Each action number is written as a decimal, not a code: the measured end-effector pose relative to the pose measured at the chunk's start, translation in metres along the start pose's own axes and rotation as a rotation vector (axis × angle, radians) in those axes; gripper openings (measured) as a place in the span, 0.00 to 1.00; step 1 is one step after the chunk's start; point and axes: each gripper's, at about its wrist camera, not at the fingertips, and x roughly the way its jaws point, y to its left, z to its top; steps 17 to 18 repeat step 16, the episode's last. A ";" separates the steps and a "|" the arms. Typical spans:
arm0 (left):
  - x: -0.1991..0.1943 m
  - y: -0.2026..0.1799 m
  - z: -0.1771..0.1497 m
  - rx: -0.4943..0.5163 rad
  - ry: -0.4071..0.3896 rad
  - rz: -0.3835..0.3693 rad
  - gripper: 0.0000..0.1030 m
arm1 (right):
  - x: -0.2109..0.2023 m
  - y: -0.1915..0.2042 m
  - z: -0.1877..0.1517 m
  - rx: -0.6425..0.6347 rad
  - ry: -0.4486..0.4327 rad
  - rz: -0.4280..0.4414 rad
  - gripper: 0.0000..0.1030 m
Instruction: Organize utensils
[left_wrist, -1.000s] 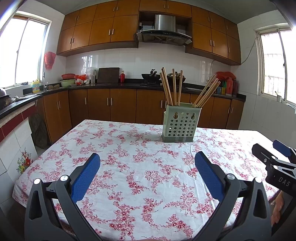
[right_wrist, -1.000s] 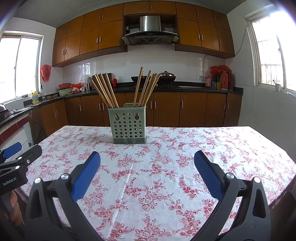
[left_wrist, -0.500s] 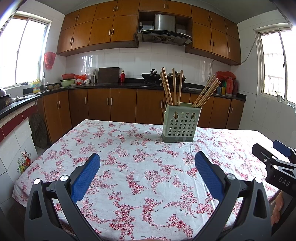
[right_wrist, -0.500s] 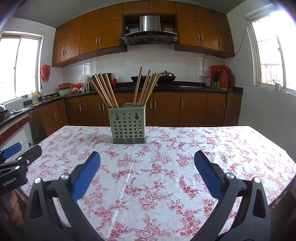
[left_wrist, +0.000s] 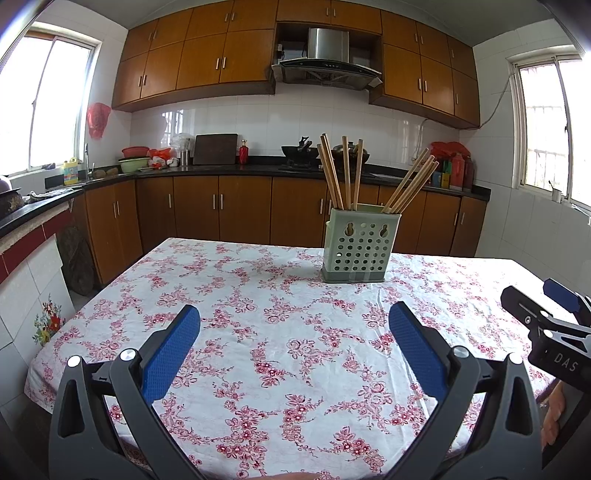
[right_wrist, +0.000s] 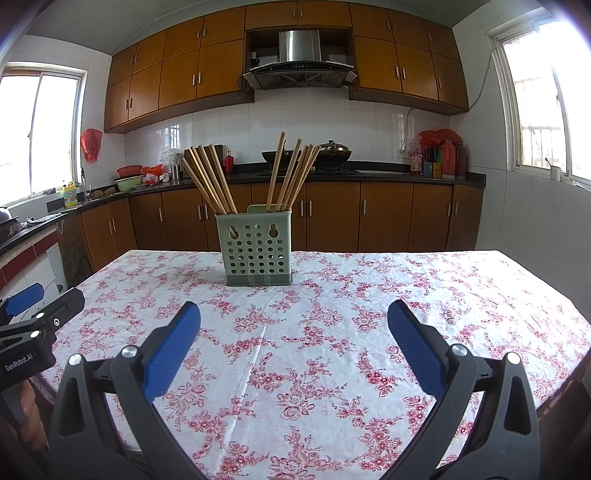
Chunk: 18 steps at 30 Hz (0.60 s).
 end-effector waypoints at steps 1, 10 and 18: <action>0.000 0.000 0.000 -0.001 0.000 -0.001 0.98 | 0.000 0.000 0.000 0.000 0.000 0.000 0.96; -0.001 0.001 -0.001 0.006 -0.006 -0.001 0.98 | 0.000 0.001 0.000 0.002 0.000 -0.001 0.96; -0.001 0.002 0.001 0.006 -0.004 -0.003 0.98 | 0.000 0.000 0.000 0.002 0.000 -0.001 0.96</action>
